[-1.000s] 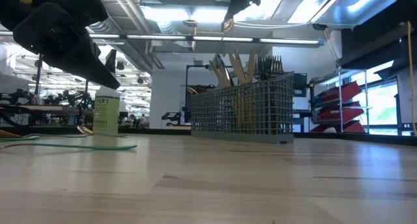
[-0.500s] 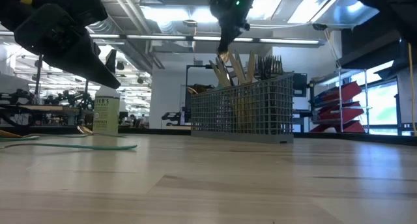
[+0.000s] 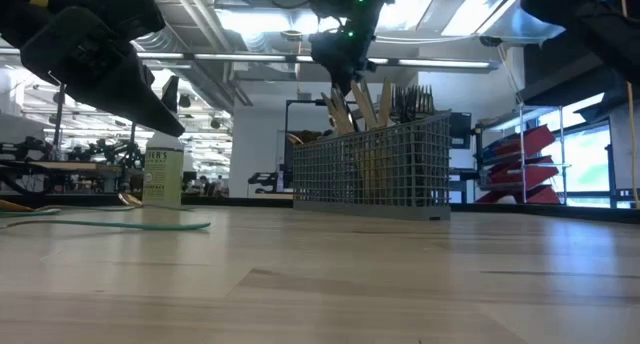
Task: Sort silverware
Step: Put the green spoon on the gray silverware organizer
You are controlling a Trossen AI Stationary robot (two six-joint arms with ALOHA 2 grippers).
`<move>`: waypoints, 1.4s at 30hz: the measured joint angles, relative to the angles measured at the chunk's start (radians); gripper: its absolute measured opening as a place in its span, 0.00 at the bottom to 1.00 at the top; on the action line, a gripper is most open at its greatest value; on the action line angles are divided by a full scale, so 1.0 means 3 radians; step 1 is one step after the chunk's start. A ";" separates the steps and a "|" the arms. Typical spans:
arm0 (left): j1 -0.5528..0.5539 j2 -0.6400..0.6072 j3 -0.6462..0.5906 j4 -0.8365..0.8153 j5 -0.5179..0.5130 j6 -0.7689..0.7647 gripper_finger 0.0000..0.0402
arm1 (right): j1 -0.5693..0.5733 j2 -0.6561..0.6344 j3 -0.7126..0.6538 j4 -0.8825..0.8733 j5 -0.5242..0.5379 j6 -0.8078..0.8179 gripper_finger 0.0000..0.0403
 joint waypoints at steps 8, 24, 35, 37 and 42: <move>0.0000 0.0000 0.0000 0.0000 0.0000 0.0000 0.00 | 0.0019 0.0032 0.0000 -0.0018 -0.0037 0.0109 0.01; 0.0000 0.0001 0.0000 0.0003 0.0001 -0.0001 0.00 | 0.0100 0.0011 0.0041 -0.0061 0.0147 0.0175 0.31; 0.0000 0.0001 0.0000 0.0001 0.0011 0.0014 0.00 | 0.0234 -0.0178 0.0095 -0.0054 0.0332 0.0129 0.36; 0.0000 0.0001 0.0000 0.0005 0.0064 0.0024 0.00 | 0.0247 -0.0234 0.0095 -0.0050 0.0331 0.0174 0.38; -0.0001 0.0001 0.0000 0.0014 0.0461 0.0197 0.05 | 0.0349 -0.0382 0.0095 0.0020 0.0361 0.0035 0.48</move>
